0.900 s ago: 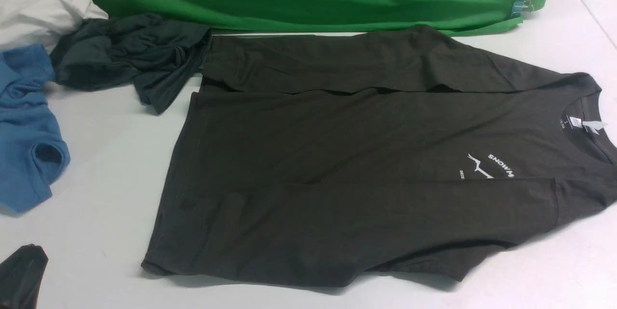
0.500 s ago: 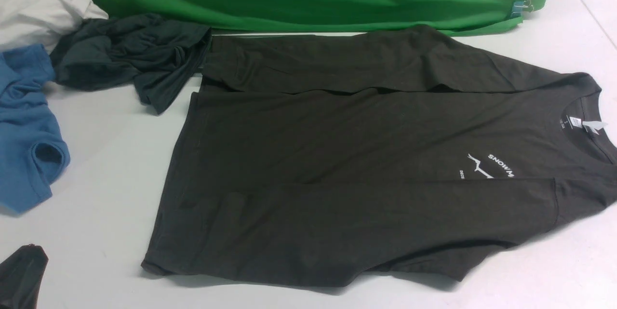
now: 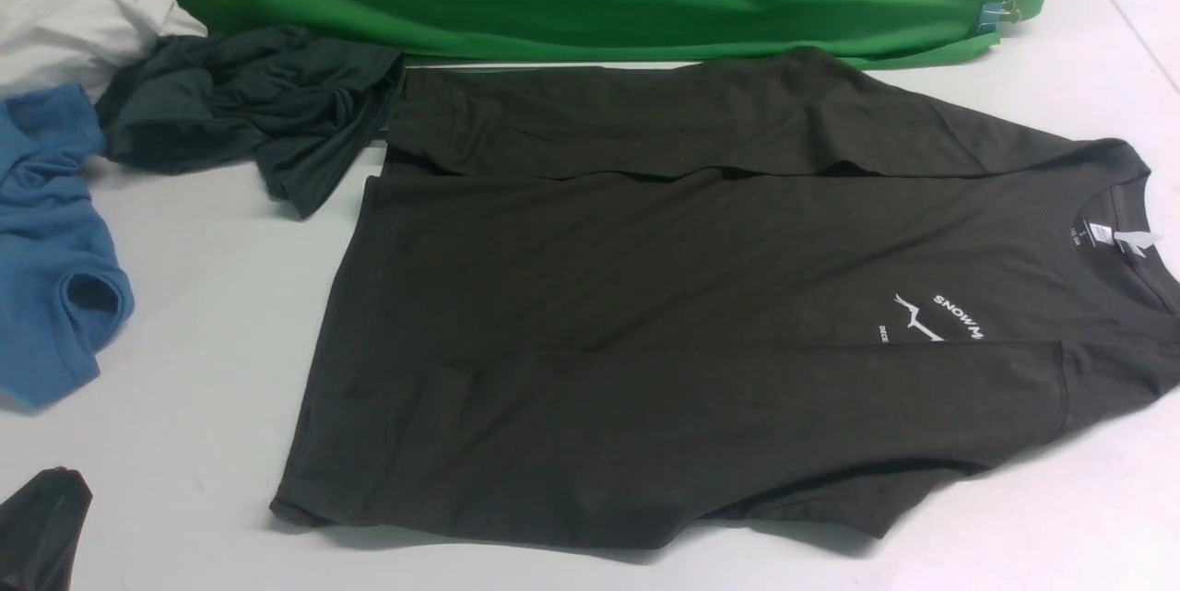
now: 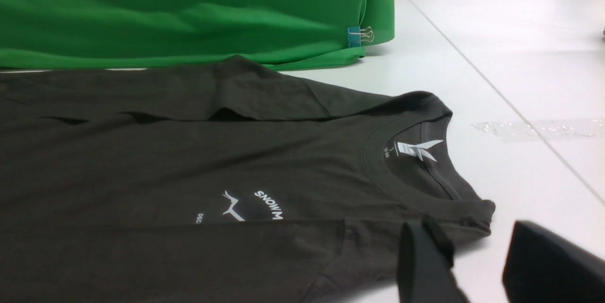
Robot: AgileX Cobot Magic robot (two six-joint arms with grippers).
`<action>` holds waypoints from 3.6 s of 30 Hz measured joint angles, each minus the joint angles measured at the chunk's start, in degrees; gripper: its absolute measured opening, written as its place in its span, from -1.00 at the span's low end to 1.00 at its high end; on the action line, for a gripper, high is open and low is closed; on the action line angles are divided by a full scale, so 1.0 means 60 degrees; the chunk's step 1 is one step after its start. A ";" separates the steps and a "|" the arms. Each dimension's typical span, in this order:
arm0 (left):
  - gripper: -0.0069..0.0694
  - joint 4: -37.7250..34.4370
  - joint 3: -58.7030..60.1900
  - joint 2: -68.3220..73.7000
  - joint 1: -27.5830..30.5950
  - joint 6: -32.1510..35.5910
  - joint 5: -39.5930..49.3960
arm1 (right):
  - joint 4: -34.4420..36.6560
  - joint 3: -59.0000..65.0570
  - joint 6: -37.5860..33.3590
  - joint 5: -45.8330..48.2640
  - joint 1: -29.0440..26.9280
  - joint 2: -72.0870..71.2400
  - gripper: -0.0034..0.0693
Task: Fold a long-sleeved shirt on a white desktop.
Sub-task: 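Grasp the left edge of the dark T-shirt lying flat on the table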
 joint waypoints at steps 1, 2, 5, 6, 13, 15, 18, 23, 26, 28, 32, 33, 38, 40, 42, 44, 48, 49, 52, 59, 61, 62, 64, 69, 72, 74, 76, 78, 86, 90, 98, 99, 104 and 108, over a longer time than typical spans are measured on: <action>-0.77 0.0000 0.0000 0.0000 0.0000 0.0000 0.0000 | 0.0000 0.0000 0.0000 0.0000 0.0000 0.0000 -0.25; -0.77 0.0000 0.0000 0.0000 0.0000 0.0000 0.0000 | 0.0000 0.0000 0.0000 0.0000 0.0000 0.0000 -0.25; -0.77 0.0000 0.0000 0.0000 0.0000 0.0000 0.0000 | 0.0000 0.0000 0.0000 0.0000 0.0000 0.0000 -0.25; -0.77 0.0000 0.0000 0.0000 0.0000 0.0000 0.0000 | 0.0000 0.0000 0.0000 0.0000 0.0000 0.0000 -0.25; -0.77 0.0000 0.0000 0.0000 0.0000 0.0000 0.0000 | 0.0000 0.0000 0.0000 0.0000 0.0000 0.0000 -0.25; -0.77 0.0000 0.0000 0.0000 0.0000 0.0000 0.0000 | 0.0000 0.0000 0.0000 0.0000 0.0000 0.0000 -0.25; -0.77 0.0000 0.0000 0.0000 0.0000 0.0004 -0.0019 | 0.0000 0.0000 0.0000 -0.0003 0.0000 0.0000 -0.25; -0.77 0.0047 0.0000 0.0000 0.0000 0.0004 -0.0023 | 0.0000 0.0000 0.0000 -0.0003 0.0000 -0.0009 -0.25; -0.77 0.0087 0.0000 0.0000 0.0000 0.0004 -0.0023 | 0.0000 0.0000 0.0000 -0.0003 0.0000 -0.0009 -0.25; -0.77 0.0152 0.0000 0.0000 0.0000 0.0004 -0.0023 | 0.0000 0.0000 0.0000 -0.0003 0.0000 -0.0009 -0.25; -0.77 0.0260 0.0000 0.0000 0.0000 0.0004 -0.0291 | 0.0000 0.0000 0.0000 -0.0003 0.0000 -0.0009 -0.25; -0.77 0.0260 0.0000 0.0000 0.0000 0.0004 -0.0411 | 0.0000 0.0000 0.0000 -0.0003 0.0000 -0.0009 -0.25; -0.77 0.0260 0.0000 0.0000 0.0000 -0.0004 -0.1411 | 0.0000 0.0000 0.0000 -0.0003 0.0000 -0.0009 -0.25; -0.77 0.0260 0.0000 0.0000 0.0000 0.0005 -0.1816 | 0.0000 0.0000 0.0000 -0.0003 0.0000 -0.0009 -0.25; -0.77 0.0260 0.0000 0.0000 0.0000 0.0005 -0.2241 | 0.0000 0.0000 0.0007 -0.0038 0.0000 -0.0009 -0.25; -0.77 0.0260 0.0000 0.0000 0.0000 0.0005 -0.2527 | 0.0000 0.0000 0.0007 -0.0037 0.0000 -0.0009 -0.25; -0.77 0.0260 0.0000 0.0000 0.0000 0.0005 -0.2798 | 0.0000 0.0000 0.0007 -0.0057 0.0000 -0.0009 -0.25; -0.77 0.0260 0.0000 0.0000 0.0000 0.0005 -0.2798 | 0.0000 0.0000 0.0007 -0.0057 0.0000 -0.0009 -0.25; -0.77 0.0260 0.0000 0.0000 0.0000 0.0005 -0.2798 | 0.0000 0.0000 0.0007 -0.0057 0.0000 -0.0009 -0.25; -0.77 -0.0289 0.0000 0.0000 0.0000 -0.1341 -0.3888 | 0.0000 0.0000 0.0076 -0.1010 0.0000 -0.0009 -0.25; -0.77 -0.0434 0.0000 0.0000 0.0000 -0.1852 -0.4473 | 0.0000 0.0000 0.0348 -0.1815 0.0000 -0.0009 -0.25; -0.77 -0.0470 0.0000 0.0000 0.0000 -0.2069 -0.4989 | 0.0000 0.0000 0.0895 -0.2499 0.0000 -0.0009 -0.25; -0.77 -0.0499 0.0000 0.0000 0.0000 -0.2272 -0.5534 | 0.0000 0.0000 0.1867 -0.3669 0.0000 -0.0009 -0.24; -0.77 -0.0353 0.0000 0.0000 0.0000 -0.3213 -0.6567 | 0.0027 0.0000 0.4049 -0.6139 0.0000 -0.0009 -0.24; -0.77 -0.0152 -0.0215 0.0000 0.0000 -0.3828 -0.6739 | 0.0027 0.0000 0.4811 -0.7355 0.0000 -0.0009 -0.24; -0.77 -0.0101 -0.0800 0.0019 0.0000 -0.4014 -0.6692 | 0.0048 -0.0286 0.5135 -0.7502 0.0000 0.0042 -0.24; -0.77 -0.0006 -0.1321 0.0146 0.0000 -0.4039 -0.6628 | 0.0059 -0.0829 0.5294 -0.7296 0.0000 0.0215 -0.24; -0.77 0.0260 -0.2270 0.0576 0.0000 -0.4048 -0.6190 | 0.0059 -0.1713 0.5357 -0.6844 0.0000 0.0662 -0.24; -0.77 0.0423 -0.6863 0.3690 0.0000 -0.4056 -0.0536 | 0.0059 -0.7235 0.4906 -0.3059 0.0000 0.3843 -0.24; -0.77 0.0632 -0.7751 0.5031 -0.0045 -0.3481 0.1168 | 0.0029 -0.8844 0.3568 -0.0578 0.0000 0.5067 -0.24; -0.77 0.0883 -0.7817 0.6492 -0.0116 -0.1725 0.2072 | 0.0029 -0.8672 0.2732 0.0728 0.0608 0.6394 -0.24; -0.77 0.0536 -0.7817 0.6642 -0.0116 -0.1716 0.2396 | 0.0029 -0.8592 0.2732 0.0954 0.0809 0.6478 -0.24; -0.77 -0.0459 -0.7808 0.7692 -0.0116 -0.1316 0.4090 | 0.0029 -0.8124 0.2602 0.2333 0.1807 0.6861 -0.24; -0.75 -0.0944 -0.7808 0.9184 -0.0116 -0.0228 0.5416 | 0.0029 -0.7874 0.2481 0.3532 0.2718 0.7303 -0.24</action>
